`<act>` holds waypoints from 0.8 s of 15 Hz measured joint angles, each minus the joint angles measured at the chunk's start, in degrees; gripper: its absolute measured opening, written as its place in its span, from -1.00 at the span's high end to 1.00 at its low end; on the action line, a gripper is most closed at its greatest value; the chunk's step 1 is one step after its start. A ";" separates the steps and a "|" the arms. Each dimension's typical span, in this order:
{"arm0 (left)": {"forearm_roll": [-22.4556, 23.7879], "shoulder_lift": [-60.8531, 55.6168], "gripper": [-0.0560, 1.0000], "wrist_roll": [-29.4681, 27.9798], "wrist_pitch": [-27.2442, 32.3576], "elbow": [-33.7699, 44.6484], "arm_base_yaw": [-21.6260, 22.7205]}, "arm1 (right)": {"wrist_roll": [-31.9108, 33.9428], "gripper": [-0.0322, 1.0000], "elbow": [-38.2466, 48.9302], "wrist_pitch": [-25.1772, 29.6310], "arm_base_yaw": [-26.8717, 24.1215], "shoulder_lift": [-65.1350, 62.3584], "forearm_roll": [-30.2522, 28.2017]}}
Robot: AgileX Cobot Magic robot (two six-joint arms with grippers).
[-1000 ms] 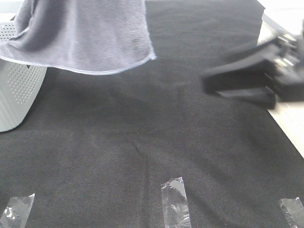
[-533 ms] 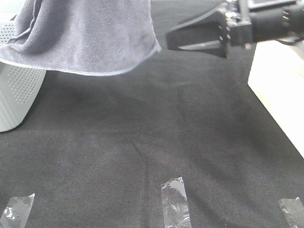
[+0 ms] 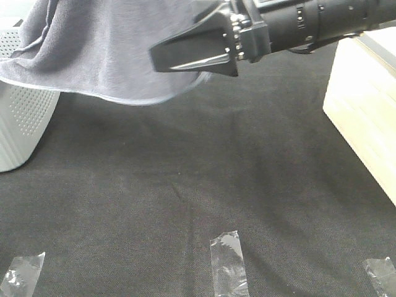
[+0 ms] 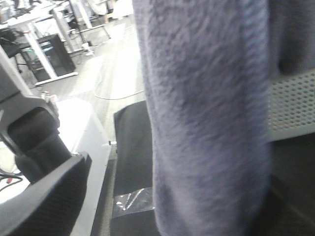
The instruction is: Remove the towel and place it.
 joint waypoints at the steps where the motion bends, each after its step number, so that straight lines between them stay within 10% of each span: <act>1: 0.40 0.00 0.89 0.00 0.00 0.00 0.00 | 0.23 -0.56 0.00 0.17 0.00 0.00 0.00; 4: 1.83 0.00 0.89 -0.11 0.00 0.00 0.00 | 0.69 -0.26 0.00 0.11 0.00 0.00 0.00; 9: 1.83 0.00 0.89 -0.23 0.17 0.00 0.00 | 1.32 0.90 0.00 -1.78 0.00 0.00 0.00; 12: 1.78 0.00 0.89 -0.29 2.64 0.00 0.00 | 2.58 0.90 0.00 -1.89 0.00 0.00 0.00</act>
